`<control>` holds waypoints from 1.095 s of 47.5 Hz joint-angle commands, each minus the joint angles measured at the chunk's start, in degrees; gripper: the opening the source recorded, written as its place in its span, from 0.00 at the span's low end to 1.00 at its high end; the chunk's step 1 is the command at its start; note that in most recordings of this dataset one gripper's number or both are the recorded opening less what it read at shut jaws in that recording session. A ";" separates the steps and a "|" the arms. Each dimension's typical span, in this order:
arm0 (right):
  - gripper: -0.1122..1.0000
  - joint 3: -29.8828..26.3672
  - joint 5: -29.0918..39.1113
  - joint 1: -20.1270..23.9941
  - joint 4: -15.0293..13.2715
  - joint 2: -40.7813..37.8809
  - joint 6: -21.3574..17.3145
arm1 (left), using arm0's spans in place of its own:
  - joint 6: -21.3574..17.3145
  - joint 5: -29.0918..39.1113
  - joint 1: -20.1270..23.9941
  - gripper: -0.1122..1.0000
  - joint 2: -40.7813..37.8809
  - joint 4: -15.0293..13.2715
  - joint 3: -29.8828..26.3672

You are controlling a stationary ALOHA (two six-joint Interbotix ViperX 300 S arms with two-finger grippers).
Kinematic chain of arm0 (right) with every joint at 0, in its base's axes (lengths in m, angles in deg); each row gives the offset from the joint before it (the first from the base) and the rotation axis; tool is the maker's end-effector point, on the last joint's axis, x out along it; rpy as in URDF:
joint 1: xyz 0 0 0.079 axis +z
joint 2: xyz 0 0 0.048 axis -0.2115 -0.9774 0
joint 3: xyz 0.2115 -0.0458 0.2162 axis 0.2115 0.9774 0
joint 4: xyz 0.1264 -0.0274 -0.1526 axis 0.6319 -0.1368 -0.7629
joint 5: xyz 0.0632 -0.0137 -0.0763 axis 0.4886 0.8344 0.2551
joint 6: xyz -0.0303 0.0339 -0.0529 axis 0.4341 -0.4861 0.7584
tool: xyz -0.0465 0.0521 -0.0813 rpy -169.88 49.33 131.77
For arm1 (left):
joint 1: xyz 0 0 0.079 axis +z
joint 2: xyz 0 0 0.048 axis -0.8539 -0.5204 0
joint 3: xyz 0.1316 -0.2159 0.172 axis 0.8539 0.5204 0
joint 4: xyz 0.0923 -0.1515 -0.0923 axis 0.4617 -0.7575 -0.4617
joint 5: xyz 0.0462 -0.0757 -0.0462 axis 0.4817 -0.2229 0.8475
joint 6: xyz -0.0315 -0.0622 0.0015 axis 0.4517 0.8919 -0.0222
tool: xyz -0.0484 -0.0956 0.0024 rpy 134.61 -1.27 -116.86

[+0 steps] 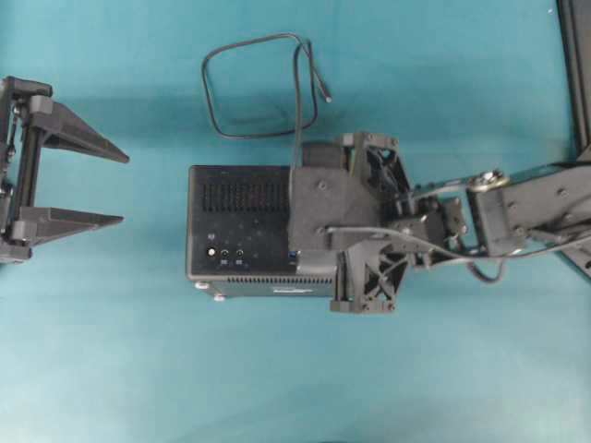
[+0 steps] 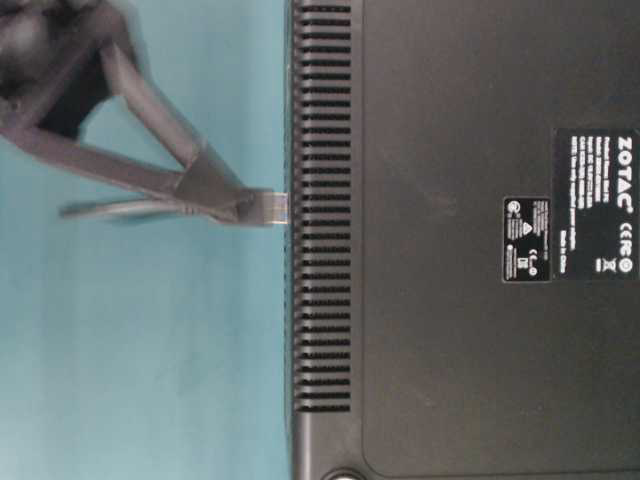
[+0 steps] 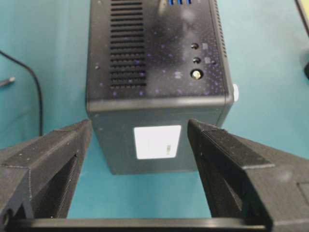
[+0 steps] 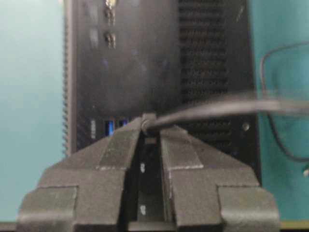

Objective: Insert the USB into the PC box with both arms.
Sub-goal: 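Push the held USB plug inward into the side port with the right gripper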

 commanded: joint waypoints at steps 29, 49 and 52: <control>0.21 0.00 0.00 -0.62 0.00 0.62 -0.88 | -0.09 -0.53 -0.09 0.87 0.00 0.18 -0.70; 0.21 -0.53 -0.26 0.70 0.79 -0.09 -1.14 | -0.09 -0.53 -0.09 0.87 0.09 0.18 -0.70; 0.21 -0.62 -0.09 1.23 0.97 -0.35 -1.05 | -0.09 -0.53 -0.09 0.87 0.09 0.18 -0.62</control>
